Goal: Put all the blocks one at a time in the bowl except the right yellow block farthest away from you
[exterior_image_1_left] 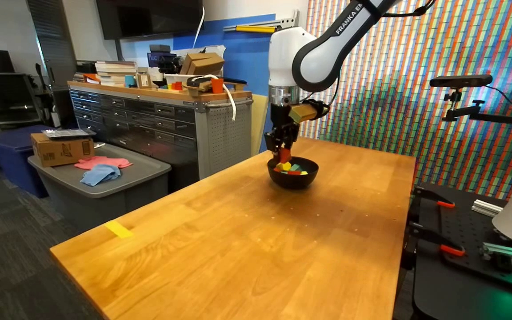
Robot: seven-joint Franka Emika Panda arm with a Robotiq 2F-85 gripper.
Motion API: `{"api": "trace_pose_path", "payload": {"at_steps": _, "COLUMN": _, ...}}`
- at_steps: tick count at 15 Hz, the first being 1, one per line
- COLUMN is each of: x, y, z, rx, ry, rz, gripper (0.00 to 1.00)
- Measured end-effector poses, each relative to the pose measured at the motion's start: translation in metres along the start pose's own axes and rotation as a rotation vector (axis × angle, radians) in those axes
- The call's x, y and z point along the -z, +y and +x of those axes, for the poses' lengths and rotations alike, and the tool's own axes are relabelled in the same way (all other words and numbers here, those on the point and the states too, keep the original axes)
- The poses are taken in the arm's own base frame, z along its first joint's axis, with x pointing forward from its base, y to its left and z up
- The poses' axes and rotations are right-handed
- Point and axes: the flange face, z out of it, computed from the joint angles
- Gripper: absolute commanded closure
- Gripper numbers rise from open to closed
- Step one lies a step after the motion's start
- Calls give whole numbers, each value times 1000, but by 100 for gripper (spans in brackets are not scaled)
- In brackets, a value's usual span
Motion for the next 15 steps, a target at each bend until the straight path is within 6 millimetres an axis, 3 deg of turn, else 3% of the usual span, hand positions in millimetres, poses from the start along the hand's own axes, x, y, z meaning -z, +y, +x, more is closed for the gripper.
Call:
{"api": "trace_pose_path", "payload": {"at_steps": 3, "x": -8, "y": 47, "z": 3, "rx": -88, "ry": -39, "rz": 34, "gripper": 73}}
{"api": "trace_pose_path", "payload": {"at_steps": 5, "x": -15, "y": 66, "z": 2, "rx": -114, "ry": -64, "rz": 57, "gripper": 23}}
{"api": "trace_pose_path", "payload": {"at_steps": 6, "x": -19, "y": 71, "z": 1, "rx": -120, "ry": -75, "rz": 66, "gripper": 21}}
{"api": "trace_pose_path", "payload": {"at_steps": 9, "x": -27, "y": 76, "z": -7, "rx": -110, "ry": -102, "rz": 86, "gripper": 1}}
{"api": "trace_pose_path", "payload": {"at_steps": 12, "x": -32, "y": 72, "z": -20, "rx": -53, "ry": -137, "rz": 99, "gripper": 0}}
{"api": "trace_pose_path", "payload": {"at_steps": 15, "x": -24, "y": 71, "z": -42, "rx": 20, "ry": -165, "rz": 101, "gripper": 0}}
